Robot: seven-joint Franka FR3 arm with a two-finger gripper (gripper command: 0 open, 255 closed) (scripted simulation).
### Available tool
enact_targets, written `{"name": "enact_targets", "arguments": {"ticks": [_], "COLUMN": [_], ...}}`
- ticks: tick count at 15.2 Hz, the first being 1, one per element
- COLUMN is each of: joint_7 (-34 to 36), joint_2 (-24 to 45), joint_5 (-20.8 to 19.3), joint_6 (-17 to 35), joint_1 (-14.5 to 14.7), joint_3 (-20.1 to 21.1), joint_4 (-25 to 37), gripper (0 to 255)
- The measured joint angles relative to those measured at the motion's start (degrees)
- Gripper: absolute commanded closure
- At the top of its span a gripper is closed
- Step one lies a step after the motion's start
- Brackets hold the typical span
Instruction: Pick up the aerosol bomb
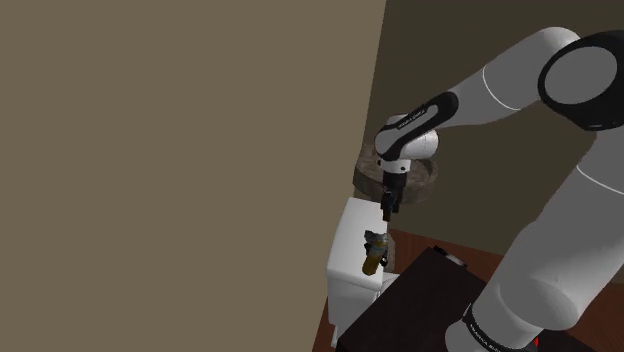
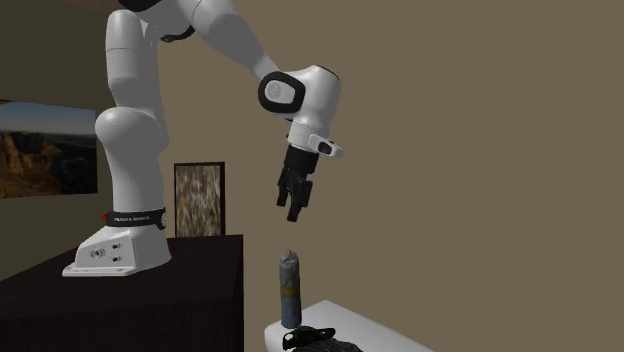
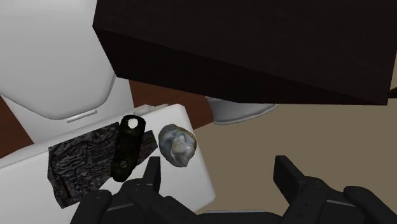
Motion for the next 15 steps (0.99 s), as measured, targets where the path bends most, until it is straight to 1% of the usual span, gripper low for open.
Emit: {"name": "enact_targets", "arguments": {"ticks": [3, 5, 13, 14, 15], "joint_7": [-4.72, -7.27, -11.19, -11.38, -11.46], "joint_2": [8.26, 12.34, 19.99, 20.27, 20.38], "joint_5": [4.22, 6.31, 10.65, 10.82, 10.91], "joint_6": [2.68, 3.64, 8.29, 8.59, 8.77], "joint_1": [-0.22, -0.77, -1.94, -2.02, -2.04], "joint_3": [-0.12, 0.13, 1.67, 1.73, 1.77], "joint_4": [2.05, 3.01, 4.32, 4.26, 4.19], "gripper": [0, 0, 0, 255, 255]}}
